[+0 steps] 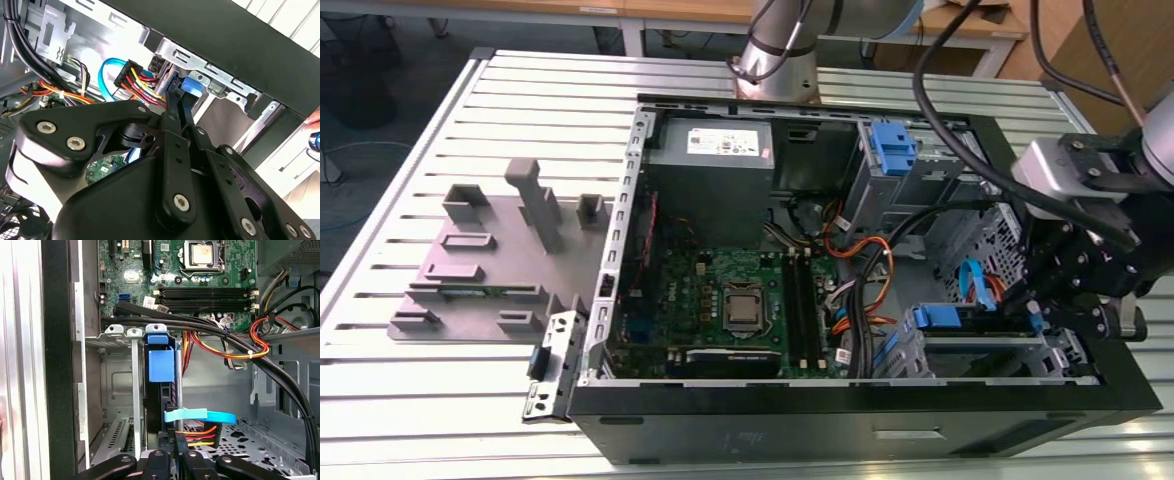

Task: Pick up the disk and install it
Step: 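Insert the second disk wire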

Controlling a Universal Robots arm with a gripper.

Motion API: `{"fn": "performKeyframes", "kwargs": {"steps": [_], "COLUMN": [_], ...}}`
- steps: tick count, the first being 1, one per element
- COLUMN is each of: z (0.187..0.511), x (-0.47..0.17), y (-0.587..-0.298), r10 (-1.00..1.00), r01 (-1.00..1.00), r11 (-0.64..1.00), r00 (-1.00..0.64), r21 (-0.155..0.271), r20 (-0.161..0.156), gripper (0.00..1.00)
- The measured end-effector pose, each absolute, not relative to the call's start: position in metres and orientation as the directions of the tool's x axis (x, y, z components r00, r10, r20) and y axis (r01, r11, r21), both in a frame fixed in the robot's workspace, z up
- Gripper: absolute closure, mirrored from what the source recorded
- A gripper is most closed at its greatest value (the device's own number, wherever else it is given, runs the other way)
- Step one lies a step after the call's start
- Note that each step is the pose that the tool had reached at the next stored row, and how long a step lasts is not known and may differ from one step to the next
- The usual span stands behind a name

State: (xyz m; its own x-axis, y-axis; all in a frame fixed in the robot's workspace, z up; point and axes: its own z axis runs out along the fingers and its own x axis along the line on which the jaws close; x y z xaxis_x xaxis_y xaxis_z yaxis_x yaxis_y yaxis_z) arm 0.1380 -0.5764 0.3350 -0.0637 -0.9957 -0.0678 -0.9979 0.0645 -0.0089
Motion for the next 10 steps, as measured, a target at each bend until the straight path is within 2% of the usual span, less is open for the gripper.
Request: {"fn": "performKeyframes", "kwargs": {"steps": [10], "z": [0.3351], "x": [0.1360], "y": [-0.5767], "r10": [-0.996], "r01": [-0.998], "r11": [0.065], "r00": [-0.064], "r21": [-0.012], "r20": [-0.064], "gripper": [0.84]}}
